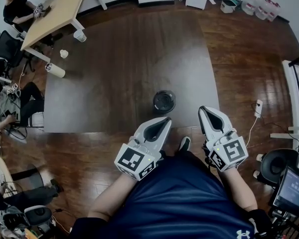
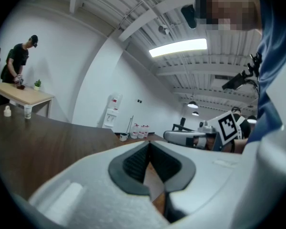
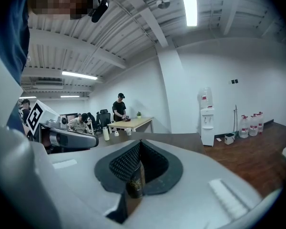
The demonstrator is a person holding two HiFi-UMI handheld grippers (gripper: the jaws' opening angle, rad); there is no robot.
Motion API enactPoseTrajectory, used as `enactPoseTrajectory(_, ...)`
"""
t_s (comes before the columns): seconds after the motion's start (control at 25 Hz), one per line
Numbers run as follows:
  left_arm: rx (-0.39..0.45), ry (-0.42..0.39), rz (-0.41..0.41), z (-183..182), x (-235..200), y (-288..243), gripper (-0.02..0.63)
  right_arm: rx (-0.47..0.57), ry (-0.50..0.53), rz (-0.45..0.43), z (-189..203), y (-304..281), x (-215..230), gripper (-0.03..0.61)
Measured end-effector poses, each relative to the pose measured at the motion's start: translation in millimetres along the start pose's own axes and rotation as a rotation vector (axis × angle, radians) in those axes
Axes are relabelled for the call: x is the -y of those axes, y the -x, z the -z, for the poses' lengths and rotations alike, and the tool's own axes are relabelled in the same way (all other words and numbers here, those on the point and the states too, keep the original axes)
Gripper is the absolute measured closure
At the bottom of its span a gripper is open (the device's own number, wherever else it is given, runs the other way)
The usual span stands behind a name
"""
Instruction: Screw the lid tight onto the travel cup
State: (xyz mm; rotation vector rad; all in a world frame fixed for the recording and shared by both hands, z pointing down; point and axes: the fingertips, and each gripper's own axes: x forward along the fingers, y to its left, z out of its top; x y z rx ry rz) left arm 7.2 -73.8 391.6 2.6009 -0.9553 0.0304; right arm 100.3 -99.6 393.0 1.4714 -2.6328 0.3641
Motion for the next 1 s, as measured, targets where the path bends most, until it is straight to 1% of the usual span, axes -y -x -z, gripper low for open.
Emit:
enactPoseTrajectory(0.2,-0.004,-0.001,0.006,-4,-4,-1,0.608,0.001,0.005,0.004,-2,-4,-1,0.568)
enactPoseTrajectory(0.4,-0.012,-0.010,0.013,1,-2,-1,0.609,0.002,0.000,0.011,2,-1,0,0.568)
enactPoseTrajectory(0.64,-0.001,-0.020,0.038,2,3,-9,0.609,0.014,-0.002,0.026,1,2,7,0.568)
enactPoseTrajectory(0.84,-0.011,-0.018,0.034,-3,1,-13,0.609,0.016,-0.009,0.038,2,2,11,0.568)
enactPoseTrajectory(1.0,-0.002,-0.025,0.044,-3,-3,-15,0.608,0.017,-0.012,0.042,1,-2,14,0.568)
